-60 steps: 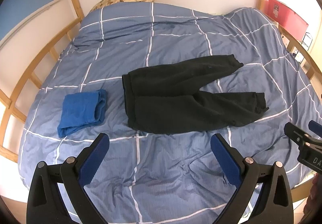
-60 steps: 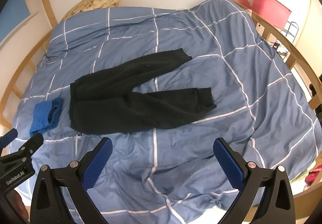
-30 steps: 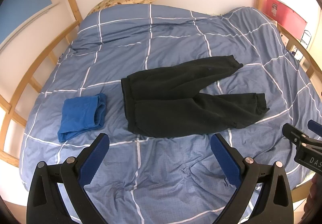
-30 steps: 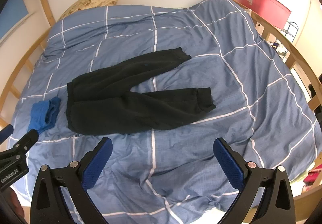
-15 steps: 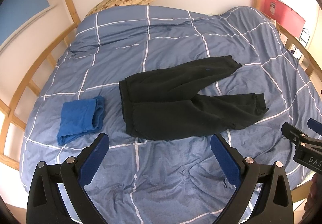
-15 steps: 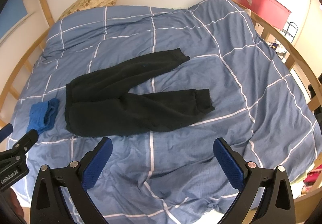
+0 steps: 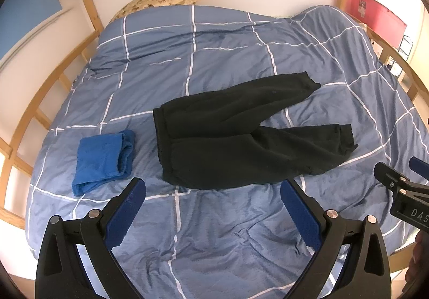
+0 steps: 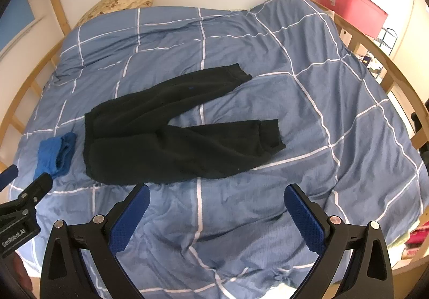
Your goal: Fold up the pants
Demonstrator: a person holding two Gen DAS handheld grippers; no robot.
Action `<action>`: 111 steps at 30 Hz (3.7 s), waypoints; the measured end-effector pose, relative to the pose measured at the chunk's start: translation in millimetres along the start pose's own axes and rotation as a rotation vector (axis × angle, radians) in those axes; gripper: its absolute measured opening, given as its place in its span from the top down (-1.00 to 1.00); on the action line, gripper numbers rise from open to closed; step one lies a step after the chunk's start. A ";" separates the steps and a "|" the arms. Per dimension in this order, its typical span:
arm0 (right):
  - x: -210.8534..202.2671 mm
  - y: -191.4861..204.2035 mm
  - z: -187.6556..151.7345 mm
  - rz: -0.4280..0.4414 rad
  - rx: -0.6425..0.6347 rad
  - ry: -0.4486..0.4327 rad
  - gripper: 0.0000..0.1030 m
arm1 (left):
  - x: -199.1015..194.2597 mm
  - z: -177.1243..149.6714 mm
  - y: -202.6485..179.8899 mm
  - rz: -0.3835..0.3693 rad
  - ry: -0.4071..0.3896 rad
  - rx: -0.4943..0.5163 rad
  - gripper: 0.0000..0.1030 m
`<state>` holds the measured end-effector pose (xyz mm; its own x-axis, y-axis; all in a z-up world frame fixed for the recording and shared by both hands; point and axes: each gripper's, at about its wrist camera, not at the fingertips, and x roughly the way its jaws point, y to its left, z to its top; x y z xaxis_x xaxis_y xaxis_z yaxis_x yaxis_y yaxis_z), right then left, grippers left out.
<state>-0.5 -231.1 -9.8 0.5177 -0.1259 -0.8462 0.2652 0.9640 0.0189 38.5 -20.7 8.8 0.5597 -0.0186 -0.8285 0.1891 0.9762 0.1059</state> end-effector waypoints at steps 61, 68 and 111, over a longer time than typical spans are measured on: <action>266.6 -149.1 73.9 0.223 0.021 0.211 0.86 | 207.8 47.7 -212.0 -0.044 0.083 0.161 -0.98; 240.9 -168.4 112.3 0.155 0.079 0.084 0.89 | 208.5 58.4 -215.8 -0.039 0.061 0.150 -0.98; 164.3 119.3 16.0 0.096 -0.117 0.110 -0.02 | 187.5 -23.4 116.0 -0.041 0.137 -0.118 -0.27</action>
<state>129.2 -140.4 -138.0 0.4423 -0.0121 -0.8968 0.1193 0.9918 0.0454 146.5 94.1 -147.2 0.4370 -0.0374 -0.8987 0.1088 0.9940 0.0116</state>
